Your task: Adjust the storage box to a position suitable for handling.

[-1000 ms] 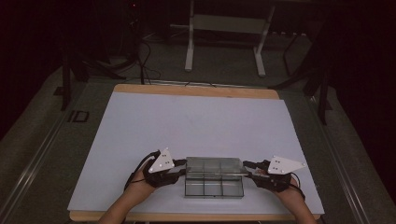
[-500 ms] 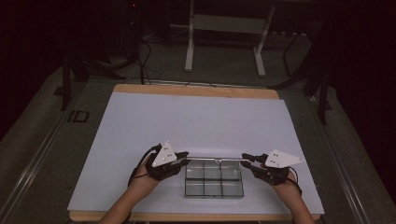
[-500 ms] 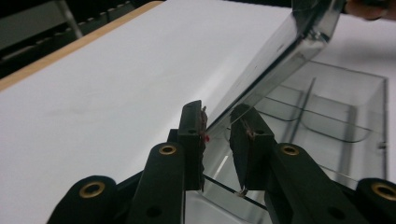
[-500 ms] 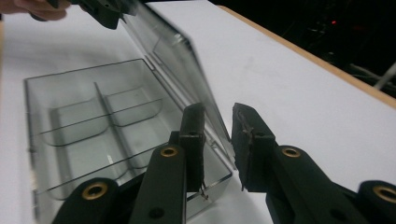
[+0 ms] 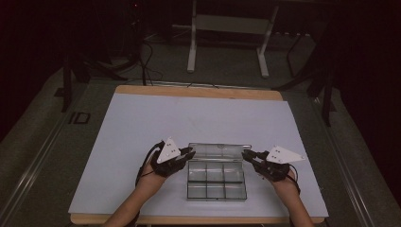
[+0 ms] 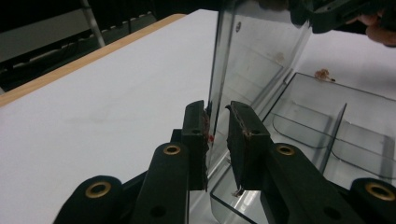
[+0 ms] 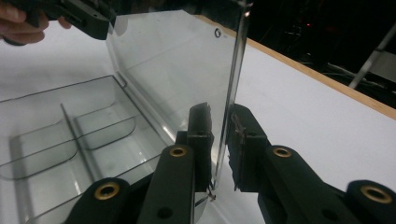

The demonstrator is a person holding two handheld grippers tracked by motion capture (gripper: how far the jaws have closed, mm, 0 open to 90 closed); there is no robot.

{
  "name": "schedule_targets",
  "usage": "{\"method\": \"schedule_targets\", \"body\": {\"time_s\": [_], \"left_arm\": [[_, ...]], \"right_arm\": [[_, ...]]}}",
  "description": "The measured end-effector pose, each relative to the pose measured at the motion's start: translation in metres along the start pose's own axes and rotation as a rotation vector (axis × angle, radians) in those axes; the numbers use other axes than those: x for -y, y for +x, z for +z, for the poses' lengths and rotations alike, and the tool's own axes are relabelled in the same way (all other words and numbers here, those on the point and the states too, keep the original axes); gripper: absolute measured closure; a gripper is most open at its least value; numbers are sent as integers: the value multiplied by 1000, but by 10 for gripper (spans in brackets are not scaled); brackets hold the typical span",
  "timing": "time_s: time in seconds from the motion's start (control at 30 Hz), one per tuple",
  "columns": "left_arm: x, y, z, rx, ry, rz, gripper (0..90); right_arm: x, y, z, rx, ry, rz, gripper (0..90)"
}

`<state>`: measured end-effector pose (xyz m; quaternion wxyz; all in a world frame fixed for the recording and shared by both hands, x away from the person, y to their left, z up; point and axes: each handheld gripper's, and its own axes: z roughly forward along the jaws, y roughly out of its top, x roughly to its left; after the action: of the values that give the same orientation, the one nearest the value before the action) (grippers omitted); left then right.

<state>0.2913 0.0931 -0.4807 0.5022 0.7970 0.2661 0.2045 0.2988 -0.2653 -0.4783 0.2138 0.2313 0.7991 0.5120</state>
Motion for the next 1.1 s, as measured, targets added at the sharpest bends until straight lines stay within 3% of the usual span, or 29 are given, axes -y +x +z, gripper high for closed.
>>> {"method": "schedule_targets", "body": {"time_s": [0.17,0.4,0.77,1.1], "left_arm": [[5,5,3,14,-32,-34,779],[5,5,6,-2,-21,-40,778],[8,10,13,-16,-32,-86,773],[8,18,21,3,-18,-156,753]], "right_arm": [[1,-3,4,4,-11,35,791],[1,-3,8,30,-7,35,778],[6,-3,18,54,25,49,750],[7,-6,28,73,44,83,699]]}}
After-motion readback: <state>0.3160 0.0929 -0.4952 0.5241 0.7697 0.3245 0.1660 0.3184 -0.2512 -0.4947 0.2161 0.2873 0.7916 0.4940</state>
